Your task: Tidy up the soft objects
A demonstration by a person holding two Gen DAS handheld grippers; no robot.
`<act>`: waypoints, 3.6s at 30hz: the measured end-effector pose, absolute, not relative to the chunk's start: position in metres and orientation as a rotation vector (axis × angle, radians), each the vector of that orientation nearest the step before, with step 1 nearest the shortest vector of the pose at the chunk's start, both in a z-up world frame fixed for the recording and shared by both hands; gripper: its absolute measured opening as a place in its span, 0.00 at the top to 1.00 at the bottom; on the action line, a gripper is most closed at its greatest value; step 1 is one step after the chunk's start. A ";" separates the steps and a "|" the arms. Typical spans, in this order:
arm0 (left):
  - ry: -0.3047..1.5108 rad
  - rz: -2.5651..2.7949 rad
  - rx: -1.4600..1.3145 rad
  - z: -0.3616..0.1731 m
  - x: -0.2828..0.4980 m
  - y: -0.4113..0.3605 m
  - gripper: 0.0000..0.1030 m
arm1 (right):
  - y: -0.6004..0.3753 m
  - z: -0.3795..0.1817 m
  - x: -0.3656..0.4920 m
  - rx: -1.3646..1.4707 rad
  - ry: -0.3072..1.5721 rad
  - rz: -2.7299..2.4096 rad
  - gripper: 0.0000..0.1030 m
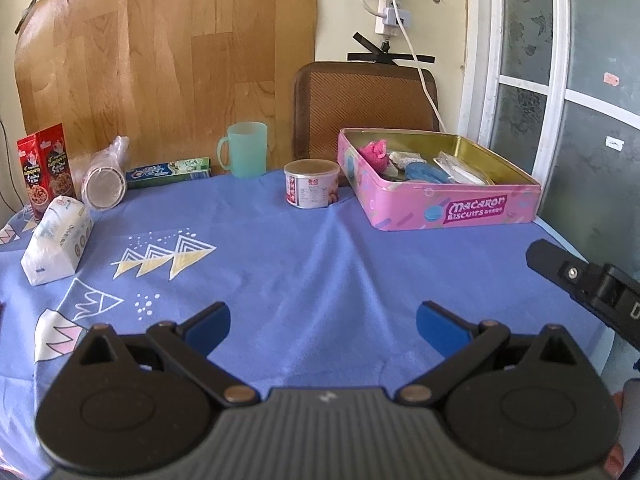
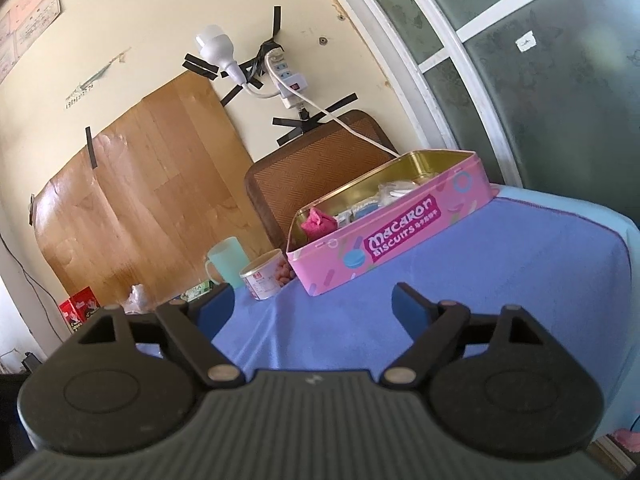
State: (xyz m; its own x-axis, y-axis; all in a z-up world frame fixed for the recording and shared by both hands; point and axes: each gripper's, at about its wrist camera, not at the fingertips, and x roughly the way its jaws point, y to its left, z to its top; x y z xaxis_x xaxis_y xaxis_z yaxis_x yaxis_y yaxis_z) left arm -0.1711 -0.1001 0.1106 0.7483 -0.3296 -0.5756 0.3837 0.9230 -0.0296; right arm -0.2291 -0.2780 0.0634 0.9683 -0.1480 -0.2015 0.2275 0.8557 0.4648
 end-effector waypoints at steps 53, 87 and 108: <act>0.593 -0.447 0.151 0.110 -0.185 -0.112 0.00 | -0.276 0.071 -0.239 0.387 0.082 -0.206 0.12; 0.680 -0.376 0.145 0.084 -0.100 -0.104 0.00 | -0.285 0.065 -0.159 0.345 0.252 -0.135 0.11; 0.551 -0.408 0.076 0.040 0.055 -0.070 0.00 | -0.237 0.035 -0.020 0.284 0.437 -0.232 0.12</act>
